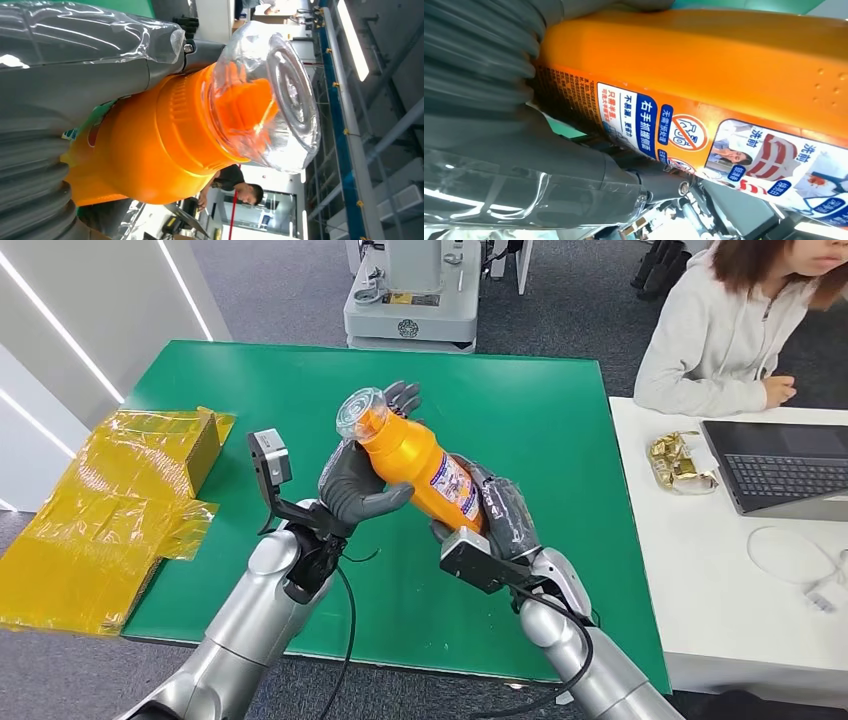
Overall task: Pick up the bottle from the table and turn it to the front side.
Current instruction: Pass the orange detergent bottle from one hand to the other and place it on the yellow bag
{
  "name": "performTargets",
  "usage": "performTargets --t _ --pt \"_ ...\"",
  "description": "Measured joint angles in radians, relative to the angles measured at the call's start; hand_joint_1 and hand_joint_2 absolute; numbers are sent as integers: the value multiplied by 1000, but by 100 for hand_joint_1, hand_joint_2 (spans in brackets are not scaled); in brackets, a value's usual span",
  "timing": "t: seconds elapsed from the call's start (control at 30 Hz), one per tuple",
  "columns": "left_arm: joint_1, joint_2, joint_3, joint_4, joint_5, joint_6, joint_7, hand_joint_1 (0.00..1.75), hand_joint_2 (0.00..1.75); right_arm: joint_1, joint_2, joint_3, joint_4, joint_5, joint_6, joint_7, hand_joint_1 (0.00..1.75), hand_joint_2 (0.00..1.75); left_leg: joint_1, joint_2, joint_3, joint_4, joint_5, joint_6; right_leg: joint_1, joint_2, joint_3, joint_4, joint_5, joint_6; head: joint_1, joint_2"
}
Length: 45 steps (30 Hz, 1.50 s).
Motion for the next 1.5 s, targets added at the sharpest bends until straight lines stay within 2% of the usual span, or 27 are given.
performTargets --t 0.1,0.43,0.67,0.7,0.8,0.83,0.9,1.03,1.27,1.4,1.5 --pt "0 -6 1 1 5 0 0 175 175 -6 16 -3 14 5 0 0 168 175 0 0 0 0 0 0 0 0 0 0 0 0 0 0" --pt "-8 -27 3 1 -29 41 -8 175 175 -9 57 -18 44 4 7 -14 164 175 0 0 0 0 0 0 0 0 0 0 0 0 0 0" --pt "-12 -33 4 4 -37 60 -14 175 175 -10 68 -23 51 9 17 -12 145 175 0 0 0 0 0 0 0 0 0 0 0 0 0 0" --pt "-11 -34 4 5 -39 62 -14 175 175 -10 69 -24 52 9 19 -12 115 175 0 0 0 0 0 0 0 0 0 0 0 0 0 0" --pt "-11 -35 4 7 -47 65 -16 175 175 -10 72 -28 56 10 26 -12 7 175 0 0 0 0 0 0 0 0 0 0 0 0 0 0" --pt "-11 -35 4 8 -55 68 -18 175 175 -10 74 -29 57 10 28 -12 0 175 0 0 0 0 0 0 0 0 0 0 0 0 0 0" --pt "-10 -35 4 9 -111 104 -34 175 175 -10 77 -32 57 6 38 -14 0 175 0 0 0 0 0 0 0 0 0 0 0 0 0 0" --pt "-16 -17 8 12 -376 299 -86 175 175 7 79 -43 22 -16 69 -16 0 175 0 0 0 0 0 0 0 0 -1 0 0 0 0 0" --pt "-57 61 53 29 -790 595 -115 175 175 109 42 -78 -113 -51 91 -37 0 175 1 0 0 0 0 0 1 1 -1 0 0 0 0 0" --pt "-90 113 74 50 -950 699 -113 175 175 173 2 -91 -219 -65 101 -45 0 175 0 0 0 0 0 0 1 0 -1 0 0 0 0 0" --pt "-114 148 80 71 -1023 741 -103 175 175 223 -37 -99 -308 -76 98 -47 0 175 0 0 0 0 0 0 0 0 -1 0 0 0 0 0"
